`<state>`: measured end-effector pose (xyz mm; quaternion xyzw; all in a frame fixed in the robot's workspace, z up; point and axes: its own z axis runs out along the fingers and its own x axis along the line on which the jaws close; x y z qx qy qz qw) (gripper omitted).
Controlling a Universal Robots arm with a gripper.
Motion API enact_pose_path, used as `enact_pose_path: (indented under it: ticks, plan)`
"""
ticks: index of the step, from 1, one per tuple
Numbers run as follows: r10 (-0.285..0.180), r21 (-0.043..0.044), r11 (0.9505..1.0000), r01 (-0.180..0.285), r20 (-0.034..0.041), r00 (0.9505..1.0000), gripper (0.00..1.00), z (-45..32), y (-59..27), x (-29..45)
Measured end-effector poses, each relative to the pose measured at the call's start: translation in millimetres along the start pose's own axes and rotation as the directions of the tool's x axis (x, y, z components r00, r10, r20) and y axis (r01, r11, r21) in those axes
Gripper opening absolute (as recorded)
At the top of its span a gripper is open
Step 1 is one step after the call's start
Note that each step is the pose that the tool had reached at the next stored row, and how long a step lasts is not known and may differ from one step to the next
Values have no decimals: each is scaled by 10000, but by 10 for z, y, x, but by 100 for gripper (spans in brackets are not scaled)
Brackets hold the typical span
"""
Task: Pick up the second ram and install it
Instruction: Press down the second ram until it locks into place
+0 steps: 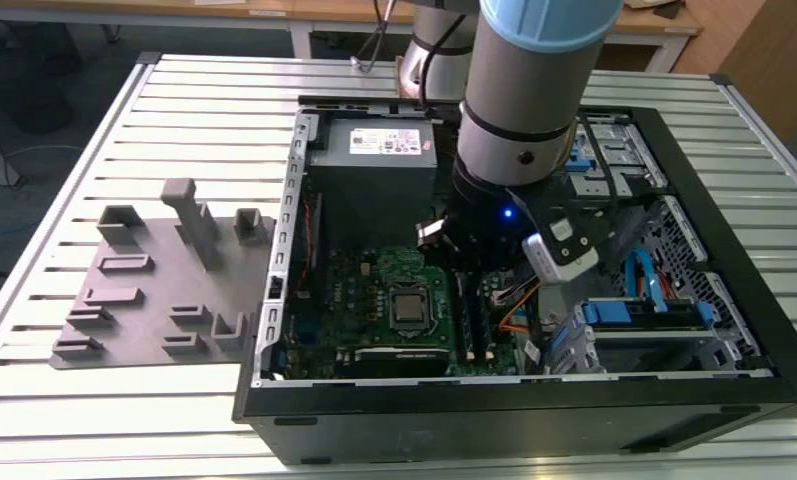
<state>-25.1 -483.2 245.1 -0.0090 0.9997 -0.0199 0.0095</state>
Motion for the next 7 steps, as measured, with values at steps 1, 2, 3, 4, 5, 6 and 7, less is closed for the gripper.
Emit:
enact_pose_path:
  ticks: [1, 2, 3, 4, 5, 6, 7]
  plan:
    - [0, -2, 10000, 0, 1, 10000, 7, -6, 0, 0]
    - [0, -4, 10000, 0, 2, 10000, 7, -6, 0, 0]
    - [0, -5, 10000, 0, 1, 10000, 7, -6, 0, 0]
    - [0, -2, 10000, 0, 0, 10000, 7, -7, 0, 0]
    - [0, -3, 10000, 0, 1, 10000, 7, -8, 0, 0]
    - [0, -2, 10000, 0, 1, 10000, 7, -8, 0, 0]
    - [0, -2, 10000, 0, 1, 10000, 7, -8, 0, 0]
